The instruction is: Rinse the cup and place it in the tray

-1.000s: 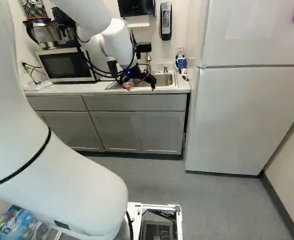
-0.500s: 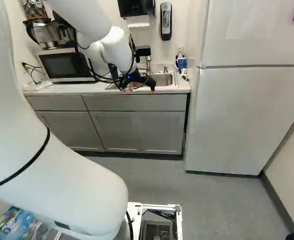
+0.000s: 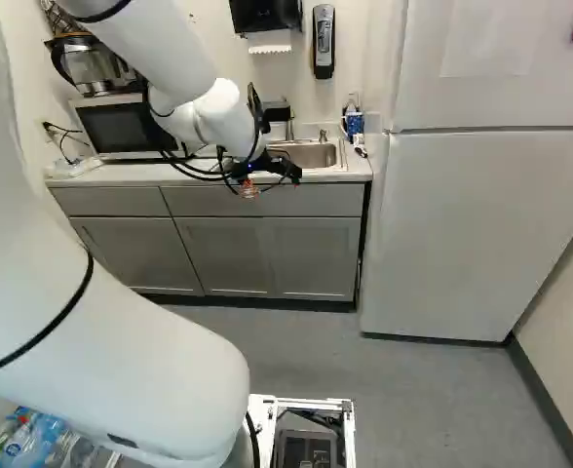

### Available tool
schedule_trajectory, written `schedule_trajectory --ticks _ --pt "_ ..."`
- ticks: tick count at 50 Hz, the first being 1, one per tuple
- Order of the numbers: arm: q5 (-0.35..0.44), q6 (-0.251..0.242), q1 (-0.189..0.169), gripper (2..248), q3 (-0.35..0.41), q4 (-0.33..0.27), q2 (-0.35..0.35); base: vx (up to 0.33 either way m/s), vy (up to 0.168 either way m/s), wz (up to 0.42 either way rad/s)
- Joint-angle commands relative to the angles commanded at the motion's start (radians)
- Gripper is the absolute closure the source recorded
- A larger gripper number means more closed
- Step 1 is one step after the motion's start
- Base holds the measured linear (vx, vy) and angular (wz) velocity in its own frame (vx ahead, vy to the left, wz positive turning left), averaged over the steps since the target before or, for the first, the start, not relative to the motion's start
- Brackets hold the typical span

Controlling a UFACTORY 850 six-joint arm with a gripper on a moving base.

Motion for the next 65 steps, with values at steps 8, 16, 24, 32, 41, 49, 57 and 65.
schedule_trajectory --ticks 8,16,24,32,41,49,57,65 --pt "0.072 -0.001 0.005 3 0.047 0.001 0.008 0.0 0.0 0.0" --pt "0.15 -0.002 0.011 3 0.097 0.002 0.017 0.0 0.0 0.0" --pt "0.235 -0.003 0.017 3 0.151 0.004 0.026 0.0 0.0 0.0" --pt "0.327 -0.004 0.023 3 0.21 0.005 0.036 0.0 0.0 0.0" --pt "0.43 -0.005 0.03 3 0.277 0.007 0.048 0.0 0.0 0.0" --pt "0.515 -0.007 0.036 3 0.332 0.009 0.057 0.0 0.0 0.0" --pt "0.593 -0.007 0.042 3 0.382 0.01 0.066 0.0 0.0 0.0" --pt "0.663 -0.008 0.047 3 0.427 0.011 0.074 0.0 0.0 0.0"
